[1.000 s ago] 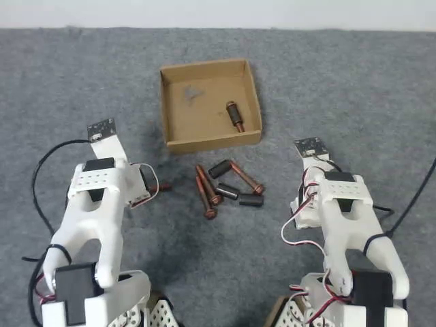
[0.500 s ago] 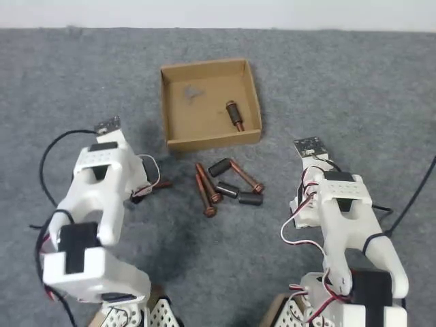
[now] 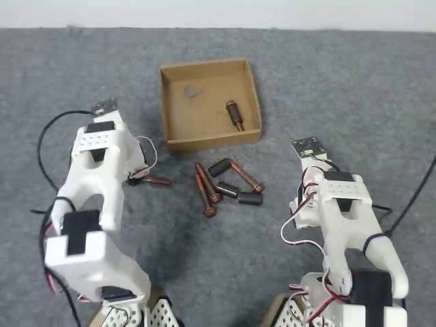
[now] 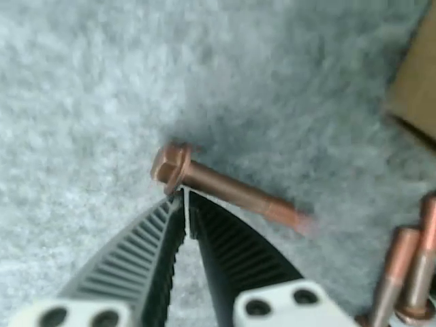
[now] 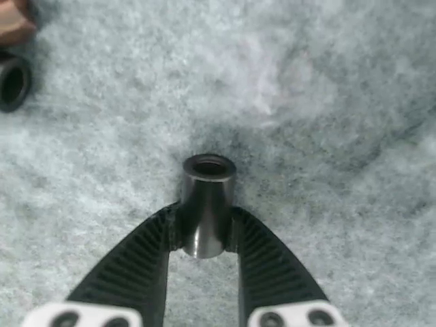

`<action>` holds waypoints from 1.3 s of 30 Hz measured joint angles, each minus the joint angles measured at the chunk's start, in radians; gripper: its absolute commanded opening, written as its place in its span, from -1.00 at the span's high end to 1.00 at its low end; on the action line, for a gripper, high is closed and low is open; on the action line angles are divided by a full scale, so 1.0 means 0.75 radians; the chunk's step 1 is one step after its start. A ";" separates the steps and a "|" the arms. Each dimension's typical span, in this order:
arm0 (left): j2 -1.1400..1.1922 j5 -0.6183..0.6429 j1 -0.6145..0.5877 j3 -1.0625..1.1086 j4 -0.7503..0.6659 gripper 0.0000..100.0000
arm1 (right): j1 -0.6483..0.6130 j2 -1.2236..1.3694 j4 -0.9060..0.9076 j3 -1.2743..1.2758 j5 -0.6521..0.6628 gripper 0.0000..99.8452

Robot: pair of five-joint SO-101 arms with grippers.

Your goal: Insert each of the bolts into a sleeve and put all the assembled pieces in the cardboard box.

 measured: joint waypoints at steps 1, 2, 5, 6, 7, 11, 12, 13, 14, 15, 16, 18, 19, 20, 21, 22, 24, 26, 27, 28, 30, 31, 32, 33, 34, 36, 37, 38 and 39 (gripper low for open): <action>0.043 0.000 0.000 -0.014 -0.020 0.98 | 0.000 0.000 0.000 0.000 0.000 0.99; 0.078 0.000 0.000 -0.035 -0.037 0.98 | 0.000 0.000 0.000 0.000 0.000 0.99; 0.147 0.002 0.000 -0.113 -0.047 0.98 | 0.000 0.000 0.000 0.000 0.004 0.99; 0.166 0.002 0.000 -0.143 -0.043 0.98 | 0.000 0.000 0.000 0.000 0.004 0.99; 0.184 0.020 -0.002 -0.176 -0.023 0.98 | 0.000 0.000 0.000 0.000 0.004 0.99; 0.231 0.135 -0.004 -0.297 0.096 0.98 | 0.000 0.000 -0.006 0.000 0.004 0.99; 0.231 0.160 0.002 -0.325 0.123 0.98 | 0.000 0.000 -0.012 0.000 0.004 0.99; 0.231 0.180 0.012 -0.356 0.145 0.98 | 0.000 0.000 -0.012 0.000 0.004 0.99; 0.231 0.194 0.023 -0.383 0.162 0.98 | 0.000 0.000 -0.012 0.000 0.004 0.99; 0.229 0.217 0.031 -0.397 0.170 0.98 | 0.000 0.000 -0.012 0.000 0.004 0.99; 0.229 0.241 0.039 -0.407 0.172 0.98 | 0.000 0.000 -0.012 0.000 0.004 0.99; 0.227 0.284 0.055 -0.419 0.172 0.98 | 0.000 0.000 -0.012 0.000 0.004 0.99; 0.227 0.303 0.063 -0.419 0.164 0.98 | 0.000 0.000 -0.012 0.000 0.006 0.99; 0.227 0.317 0.068 -0.419 0.145 0.98 | 0.000 0.000 -0.012 0.000 0.008 0.99; 0.227 0.329 0.072 -0.419 0.127 0.98 | 0.000 0.000 -0.012 0.000 0.008 0.99; 0.227 0.344 0.076 -0.419 0.106 0.98 | 0.000 0.000 -0.012 0.000 0.008 0.99; 0.227 0.364 0.082 -0.419 0.070 0.98 | 0.000 0.000 -0.012 0.000 0.008 0.99; 0.241 0.374 0.084 -0.421 0.041 0.98 | 0.000 0.000 -0.012 0.000 0.008 0.99; 0.250 0.374 0.086 -0.423 0.033 0.98 | 0.000 0.000 -0.012 0.000 0.008 0.99; 0.252 0.376 0.086 -0.432 0.029 0.98 | 0.000 0.000 -0.012 0.000 0.008 0.99; 0.252 0.381 0.086 -0.438 0.029 0.98 | 0.000 0.000 -0.012 0.000 0.008 0.99; 0.252 0.383 0.086 -0.438 0.027 0.98 | 0.000 0.000 -0.012 0.000 0.012 0.99; 0.252 0.383 0.086 -0.438 0.027 0.98 | 0.000 0.000 -0.012 0.000 0.012 0.99; 0.243 0.383 0.086 -0.438 0.027 0.98 | 0.000 0.000 -0.012 0.000 0.012 0.99; 0.233 0.383 0.086 -0.436 0.027 0.98 | 0.000 0.000 -0.012 0.000 0.012 0.99; 0.203 0.409 0.086 -0.428 0.027 0.98 | 0.000 0.000 -0.012 0.000 0.012 0.99; 0.170 0.421 0.086 -0.409 0.027 0.98 | 0.000 0.000 -0.012 0.000 0.012 0.99; 0.131 0.432 0.084 -0.385 0.023 0.97 | 0.000 0.000 -0.012 0.000 0.012 0.99; 0.090 0.436 0.082 -0.358 0.016 0.97 | 0.000 0.000 -0.012 0.000 0.012 0.99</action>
